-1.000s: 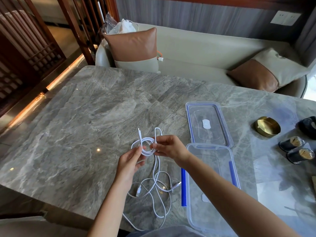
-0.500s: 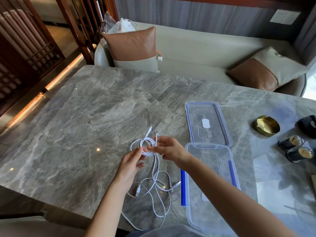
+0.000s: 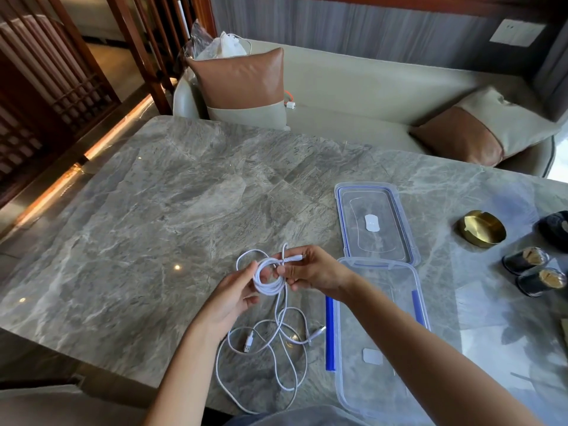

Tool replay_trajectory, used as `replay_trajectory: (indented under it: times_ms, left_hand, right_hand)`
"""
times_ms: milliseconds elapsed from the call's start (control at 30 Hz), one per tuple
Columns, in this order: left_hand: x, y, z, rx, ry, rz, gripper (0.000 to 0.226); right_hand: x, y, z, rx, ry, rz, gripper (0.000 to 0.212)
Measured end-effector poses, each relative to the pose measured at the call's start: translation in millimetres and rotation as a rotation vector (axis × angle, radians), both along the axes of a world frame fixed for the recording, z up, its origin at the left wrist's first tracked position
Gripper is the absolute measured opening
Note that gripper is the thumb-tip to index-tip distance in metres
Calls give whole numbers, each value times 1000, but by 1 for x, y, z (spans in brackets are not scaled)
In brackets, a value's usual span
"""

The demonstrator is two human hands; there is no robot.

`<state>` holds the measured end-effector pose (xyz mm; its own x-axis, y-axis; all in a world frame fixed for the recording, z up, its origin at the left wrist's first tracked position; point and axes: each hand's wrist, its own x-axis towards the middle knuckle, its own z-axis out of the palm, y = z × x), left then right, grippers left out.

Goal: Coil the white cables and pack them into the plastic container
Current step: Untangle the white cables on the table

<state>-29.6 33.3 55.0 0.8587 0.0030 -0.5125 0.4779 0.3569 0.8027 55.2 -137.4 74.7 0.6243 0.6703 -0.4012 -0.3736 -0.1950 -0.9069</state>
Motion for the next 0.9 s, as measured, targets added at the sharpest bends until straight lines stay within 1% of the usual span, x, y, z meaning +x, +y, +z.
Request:
replay_trajectory:
  times_ms: [67, 133, 167, 233, 300, 367, 400, 467, 500, 567, 633, 700, 800, 900]
  left_hand:
    - [0, -13, -1, -33, -19, 88, 33]
    - [-2, -26, -2, -93, -42, 184, 30]
    - [-3, -31, -1, -120, -54, 220, 29]
    - [-3, -38, -1, -168, -82, 275, 29]
    - [-2, -39, 1, -190, -106, 311, 35]
    - [0, -37, 3, -185, -102, 330, 34]
    - [1, -35, 4, -186, -95, 338, 35]
    - [1, -32, 3, -189, -67, 357, 46]
    - [1, -31, 2, -189, -52, 367, 46]
    - [-1, -26, 0, -191, -33, 381, 35]
    - [-4, -21, -2, -190, -22, 362, 28]
    - [-6, -17, -4, -190, -11, 292, 25]
    - [-7, -15, -4, -196, 32, 196, 20]
    - [-5, -15, -5, -148, 79, 183, 24]
  right_hand:
    - [-2, 3, -4, 40, 40, -134, 22]
    - [-6, 6, -7, 97, 97, -237, 10]
    - [-8, 8, -7, 127, 125, -268, 9]
    - [-13, 12, -7, 186, 178, -294, 13]
    - [-16, 16, -5, 243, 226, -293, 12]
    - [-19, 19, -1, 251, 234, -273, 10]
    - [-19, 21, 2, 227, 203, -258, 8]
    - [-19, 23, 4, 139, 114, -230, 7]
    - [-18, 23, 4, 91, 79, -221, 9]
    - [-15, 22, 5, 12, 62, -225, 21]
    - [-10, 20, 6, -21, 96, -252, 31]
    - [-6, 18, 7, -28, 90, -254, 28]
    - [-2, 16, 6, -134, -77, -147, 25]
    - [-1, 16, 3, -181, -239, -73, 25]
